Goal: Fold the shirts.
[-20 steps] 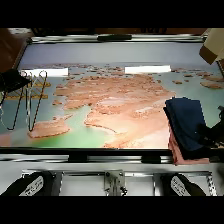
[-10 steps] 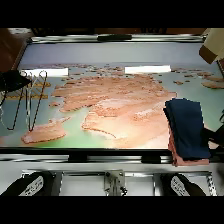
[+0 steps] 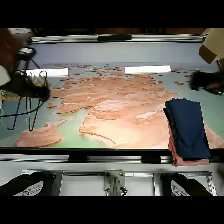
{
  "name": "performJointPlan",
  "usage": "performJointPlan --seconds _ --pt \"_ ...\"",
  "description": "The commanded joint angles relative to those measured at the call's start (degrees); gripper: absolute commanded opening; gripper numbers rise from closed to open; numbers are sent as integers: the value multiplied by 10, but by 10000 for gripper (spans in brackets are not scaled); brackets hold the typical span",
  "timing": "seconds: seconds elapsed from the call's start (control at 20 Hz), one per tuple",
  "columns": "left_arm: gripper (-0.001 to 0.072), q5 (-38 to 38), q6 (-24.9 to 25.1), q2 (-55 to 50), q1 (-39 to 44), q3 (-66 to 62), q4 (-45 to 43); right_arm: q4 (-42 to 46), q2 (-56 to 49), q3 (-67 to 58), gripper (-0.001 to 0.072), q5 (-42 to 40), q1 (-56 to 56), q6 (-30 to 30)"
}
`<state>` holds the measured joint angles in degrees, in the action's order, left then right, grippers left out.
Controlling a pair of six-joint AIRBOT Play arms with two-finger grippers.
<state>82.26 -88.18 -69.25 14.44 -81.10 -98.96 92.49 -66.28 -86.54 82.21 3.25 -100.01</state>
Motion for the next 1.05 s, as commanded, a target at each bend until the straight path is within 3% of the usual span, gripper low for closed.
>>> performJointPlan --seconds 0.0,0.1,0.25,1.0 --pt "720 41 -67 -56 61 17 -47 -90 -82 12 556 28 126 -35" --pt "720 17 -91 -45 66 57 -22 -126 -120 31 556 26 152 -33" --pt "720 -42 -105 -12 66 110 33 -110 -134 41 556 0 193 -44" --pt "720 -57 -101 -3 66 114 37 -123 -135 41 556 -2 209 -43"
